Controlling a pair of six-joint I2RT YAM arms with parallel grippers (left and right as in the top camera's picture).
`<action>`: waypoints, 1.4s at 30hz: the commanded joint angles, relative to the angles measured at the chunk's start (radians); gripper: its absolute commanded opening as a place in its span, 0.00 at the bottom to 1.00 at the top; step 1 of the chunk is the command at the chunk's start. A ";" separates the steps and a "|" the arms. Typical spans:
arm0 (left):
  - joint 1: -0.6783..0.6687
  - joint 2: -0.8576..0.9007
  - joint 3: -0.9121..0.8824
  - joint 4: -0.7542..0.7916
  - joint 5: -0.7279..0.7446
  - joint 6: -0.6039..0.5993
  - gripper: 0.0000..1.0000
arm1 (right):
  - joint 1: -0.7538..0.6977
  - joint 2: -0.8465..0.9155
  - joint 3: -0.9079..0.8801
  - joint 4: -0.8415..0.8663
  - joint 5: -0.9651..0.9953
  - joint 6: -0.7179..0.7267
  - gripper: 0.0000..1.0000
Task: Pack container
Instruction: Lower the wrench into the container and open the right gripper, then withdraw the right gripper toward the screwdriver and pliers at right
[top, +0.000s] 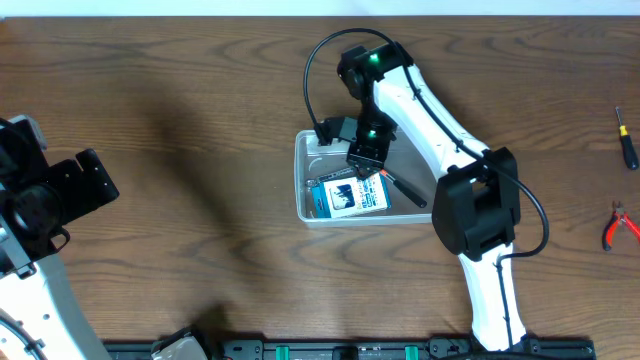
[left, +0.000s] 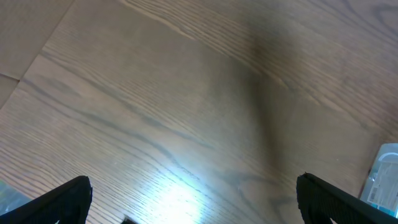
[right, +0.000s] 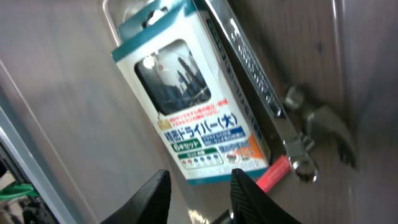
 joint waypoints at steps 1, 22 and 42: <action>0.005 0.003 0.011 0.000 0.007 -0.013 0.98 | -0.024 -0.021 -0.002 -0.002 0.064 0.017 0.36; 0.005 0.003 0.011 0.000 0.007 -0.013 0.98 | -0.229 -0.327 0.136 0.016 0.341 0.384 0.99; 0.005 0.003 0.011 0.000 0.007 -0.013 0.98 | -0.984 -0.386 0.135 0.232 0.295 0.277 0.99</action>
